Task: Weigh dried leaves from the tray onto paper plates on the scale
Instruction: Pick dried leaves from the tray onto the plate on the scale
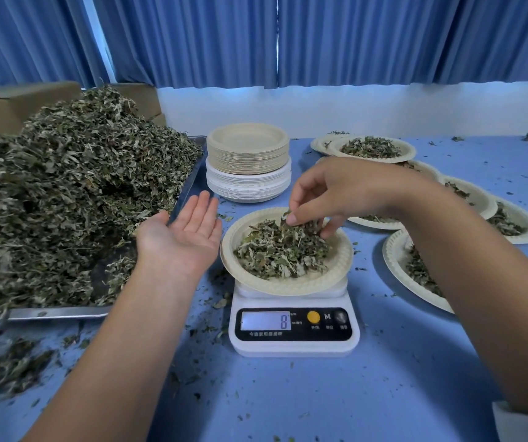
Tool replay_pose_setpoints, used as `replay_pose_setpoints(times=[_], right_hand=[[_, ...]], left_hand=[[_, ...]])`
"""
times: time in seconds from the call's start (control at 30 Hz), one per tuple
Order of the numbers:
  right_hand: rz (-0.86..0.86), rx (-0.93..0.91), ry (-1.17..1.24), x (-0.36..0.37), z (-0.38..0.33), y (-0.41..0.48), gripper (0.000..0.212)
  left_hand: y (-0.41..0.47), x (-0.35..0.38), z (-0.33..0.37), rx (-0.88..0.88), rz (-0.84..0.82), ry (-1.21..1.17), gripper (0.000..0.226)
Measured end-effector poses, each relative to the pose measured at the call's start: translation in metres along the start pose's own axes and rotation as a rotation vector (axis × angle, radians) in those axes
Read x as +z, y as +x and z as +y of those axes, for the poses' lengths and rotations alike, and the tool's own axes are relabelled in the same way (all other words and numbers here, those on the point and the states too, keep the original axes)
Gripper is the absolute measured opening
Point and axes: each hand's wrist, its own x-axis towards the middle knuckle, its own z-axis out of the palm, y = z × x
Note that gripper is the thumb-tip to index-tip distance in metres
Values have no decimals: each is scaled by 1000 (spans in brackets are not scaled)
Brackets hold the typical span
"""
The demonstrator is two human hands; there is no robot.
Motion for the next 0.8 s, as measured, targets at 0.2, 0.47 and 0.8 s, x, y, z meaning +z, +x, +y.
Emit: replay_pose_setpoints(times=[0.2, 0.47, 0.8], right_hand=[[-19, 26, -30, 3, 4, 3, 19], [79, -71, 35, -8, 3, 0, 18], [42, -16, -42, -10, 2, -3, 16]], left_hand=[[2, -1, 1, 2, 1, 8, 50], [2, -1, 1, 0, -4, 6, 50], [1, 0, 1, 1, 0, 3, 50]])
